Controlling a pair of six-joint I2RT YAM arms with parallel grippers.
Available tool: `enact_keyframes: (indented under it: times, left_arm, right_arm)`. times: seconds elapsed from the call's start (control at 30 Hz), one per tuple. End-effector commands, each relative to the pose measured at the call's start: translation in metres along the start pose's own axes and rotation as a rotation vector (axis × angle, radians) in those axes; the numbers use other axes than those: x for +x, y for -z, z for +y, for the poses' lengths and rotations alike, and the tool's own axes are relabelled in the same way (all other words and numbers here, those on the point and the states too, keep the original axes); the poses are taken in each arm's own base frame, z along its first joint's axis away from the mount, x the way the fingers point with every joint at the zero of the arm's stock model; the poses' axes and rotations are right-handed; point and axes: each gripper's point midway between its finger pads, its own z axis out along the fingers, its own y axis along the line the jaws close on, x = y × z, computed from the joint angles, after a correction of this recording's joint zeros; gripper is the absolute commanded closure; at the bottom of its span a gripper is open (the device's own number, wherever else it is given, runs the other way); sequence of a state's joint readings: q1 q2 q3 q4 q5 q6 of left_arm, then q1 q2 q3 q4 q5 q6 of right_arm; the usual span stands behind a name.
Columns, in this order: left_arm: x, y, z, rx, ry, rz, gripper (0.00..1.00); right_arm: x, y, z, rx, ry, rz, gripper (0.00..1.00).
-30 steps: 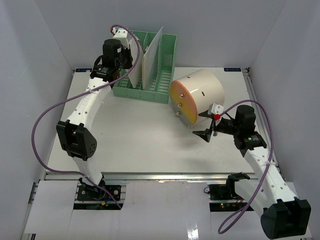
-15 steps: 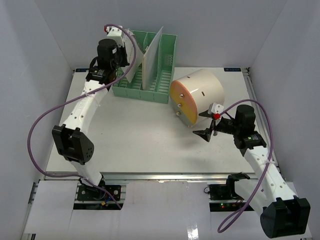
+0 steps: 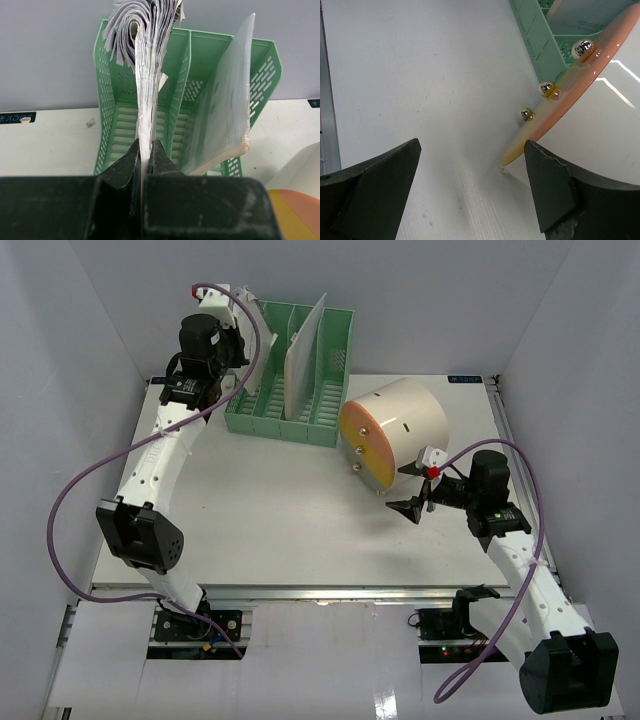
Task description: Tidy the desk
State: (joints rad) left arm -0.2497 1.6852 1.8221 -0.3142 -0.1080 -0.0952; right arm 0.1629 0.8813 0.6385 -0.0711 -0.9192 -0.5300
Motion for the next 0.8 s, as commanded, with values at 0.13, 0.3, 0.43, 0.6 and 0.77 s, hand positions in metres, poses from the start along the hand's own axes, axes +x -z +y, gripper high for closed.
enact_keyframes:
  times: [0.13,0.3,0.43,0.6,0.77]
  left_arm:
    - [-0.021,-0.001,-0.025,0.133,0.064,-0.054,1.0]
    - [-0.003,-0.017,-0.029,0.146,0.082,-0.009,1.0]
    - [0.002,-0.031,-0.024,0.116,0.064,0.007,1.0]
    - [0.014,-0.046,-0.024,0.114,0.052,0.041,1.0]
    - [0.036,-0.054,-0.029,0.137,0.053,0.096,1.0]
  right_arm:
    - [-0.001,-0.001,-0.005,0.008,0.026,-0.015,0.1]
    - [0.0,0.0,-0.006,0.013,0.025,-0.013,0.1]
    - [-0.001,0.001,-0.006,0.015,0.025,-0.015,0.1]
    - [-0.002,0.002,-0.006,0.017,0.03,-0.018,0.1]
    - [-0.003,0.002,-0.007,0.019,0.032,-0.019,0.1]
